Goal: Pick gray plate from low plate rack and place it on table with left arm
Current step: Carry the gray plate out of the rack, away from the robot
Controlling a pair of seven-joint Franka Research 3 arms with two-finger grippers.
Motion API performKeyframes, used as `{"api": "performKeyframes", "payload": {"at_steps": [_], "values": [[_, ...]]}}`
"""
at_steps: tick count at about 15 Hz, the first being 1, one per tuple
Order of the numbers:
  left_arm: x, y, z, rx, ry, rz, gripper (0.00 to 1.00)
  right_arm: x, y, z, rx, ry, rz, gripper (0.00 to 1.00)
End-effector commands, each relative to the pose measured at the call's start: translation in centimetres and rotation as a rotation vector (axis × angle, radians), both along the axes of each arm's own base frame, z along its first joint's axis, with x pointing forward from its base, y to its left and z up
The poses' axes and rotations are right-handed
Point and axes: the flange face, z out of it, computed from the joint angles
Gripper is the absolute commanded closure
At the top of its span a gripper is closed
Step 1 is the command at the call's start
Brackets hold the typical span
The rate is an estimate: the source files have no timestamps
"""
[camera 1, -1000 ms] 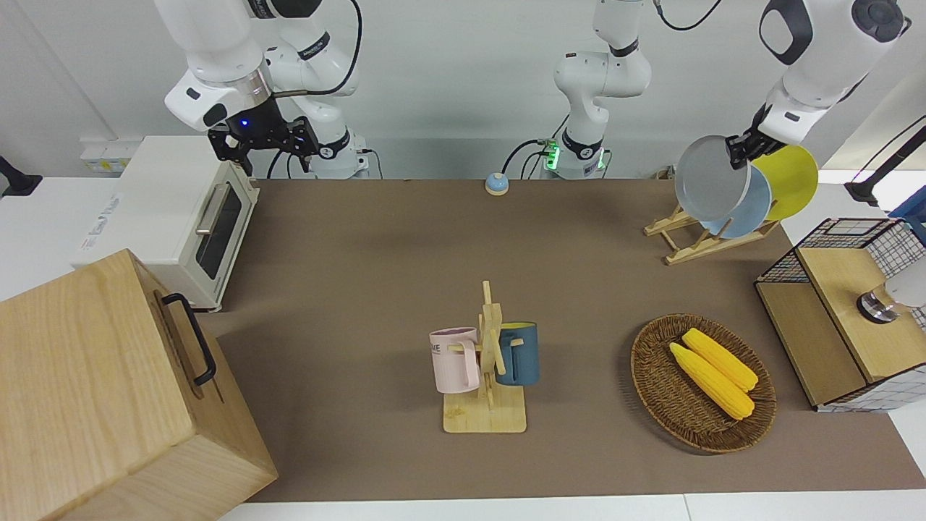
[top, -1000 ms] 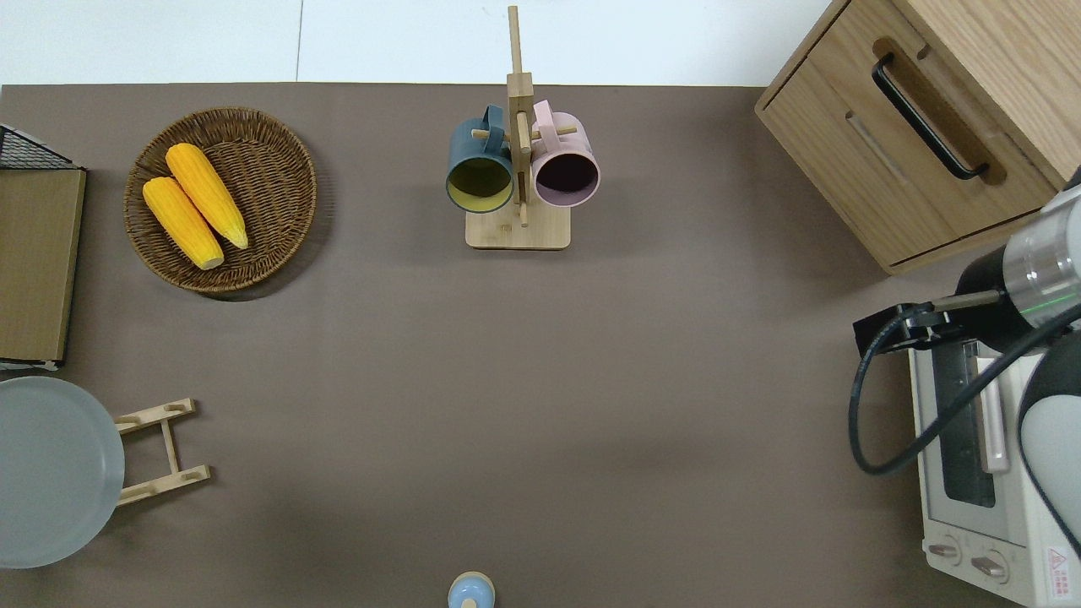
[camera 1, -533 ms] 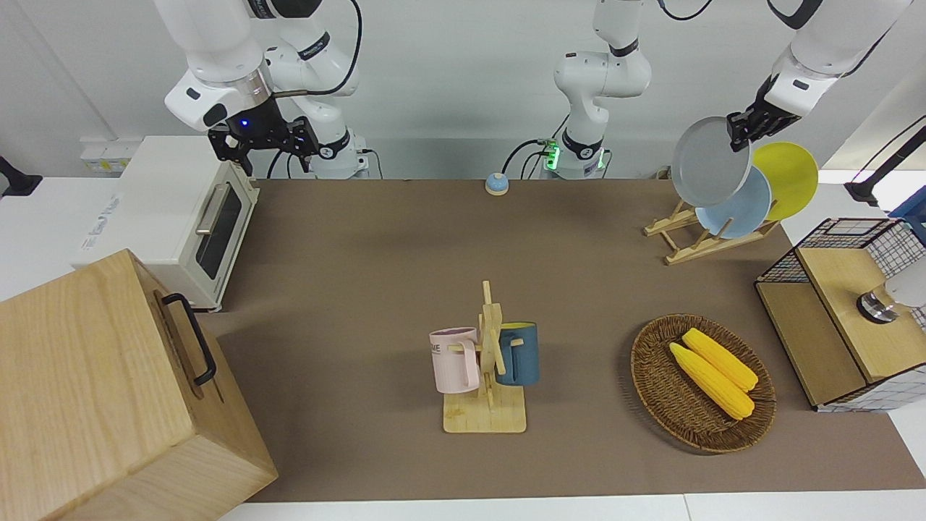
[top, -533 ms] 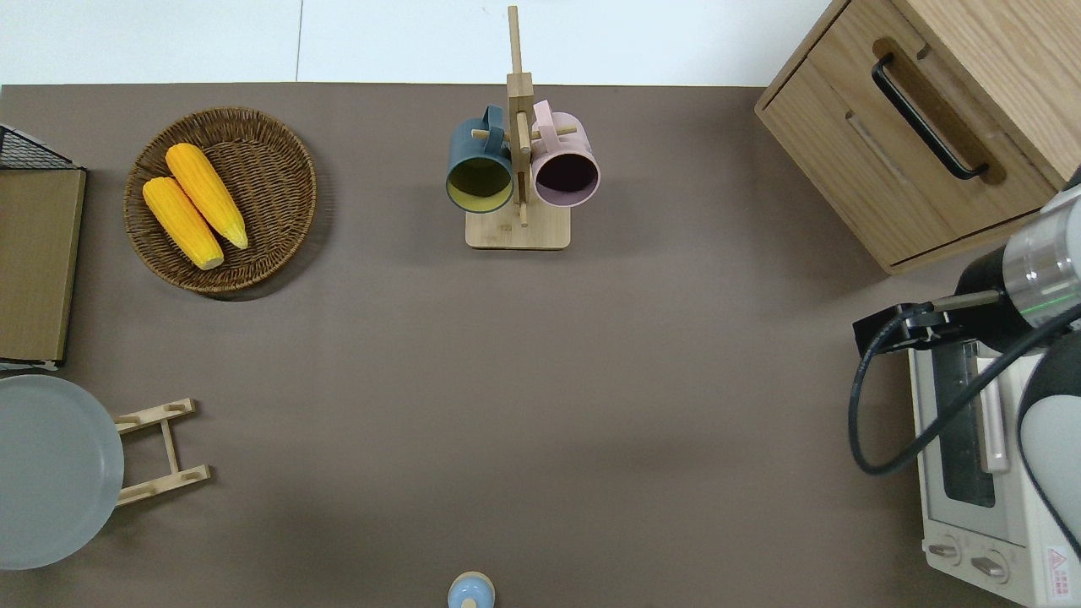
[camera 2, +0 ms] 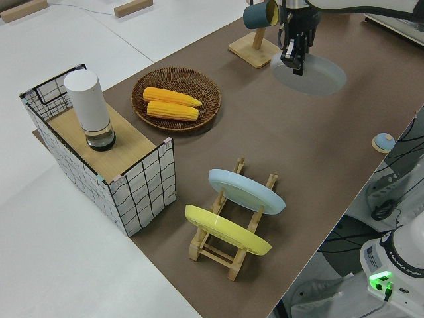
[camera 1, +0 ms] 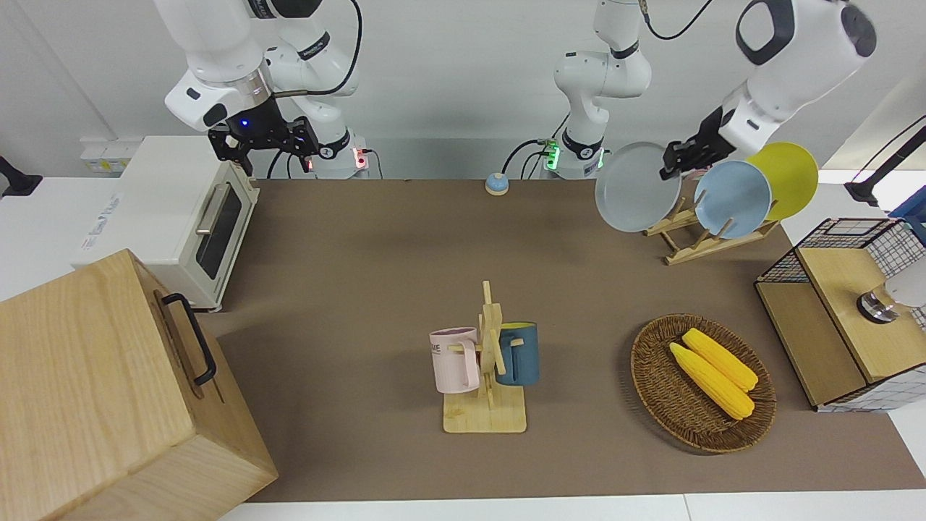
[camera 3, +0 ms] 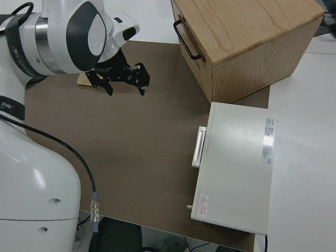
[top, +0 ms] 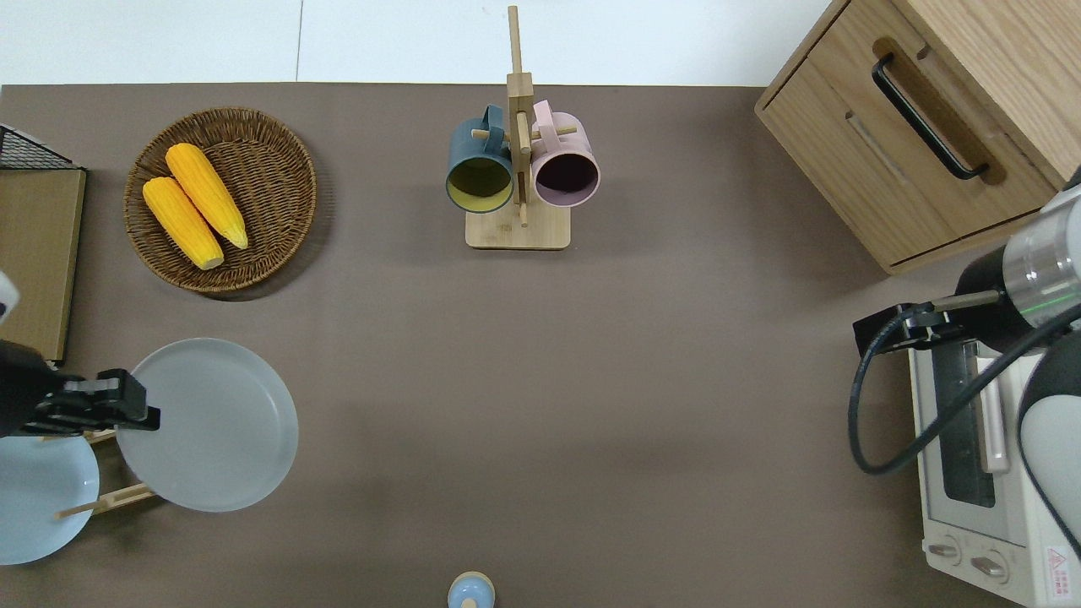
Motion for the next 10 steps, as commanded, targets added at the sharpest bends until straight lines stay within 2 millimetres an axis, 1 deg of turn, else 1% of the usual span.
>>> {"api": "performKeyframes", "payload": {"at_steps": [1,2,5,7,9,10], "values": [[0.6,-3.3,-5.6,-0.014,0.013,-0.005,1.0,-0.2,-0.2,0.4,-0.007,0.0,-0.014,0.017],[0.5,-3.5,-6.8,-0.01,0.014,-0.003,1.0,-0.2,-0.2,0.4,-0.007,0.0,-0.014,0.017],[0.7,-4.4,-9.5,0.013,0.008,-0.007,1.0,-0.2,-0.2,0.3,-0.007,0.002,-0.014,0.017],[0.8,-4.8,-11.0,0.023,0.003,-0.008,1.0,-0.2,-0.3,0.3,-0.007,0.003,-0.016,0.017],[0.9,-4.8,-12.7,0.034,-0.004,0.0,1.0,-0.2,-0.2,0.4,-0.008,0.0,-0.014,0.017],[1.0,-5.2,-13.2,0.038,-0.008,-0.004,1.0,-0.2,-0.2,0.4,-0.007,0.0,-0.014,0.017]]}}
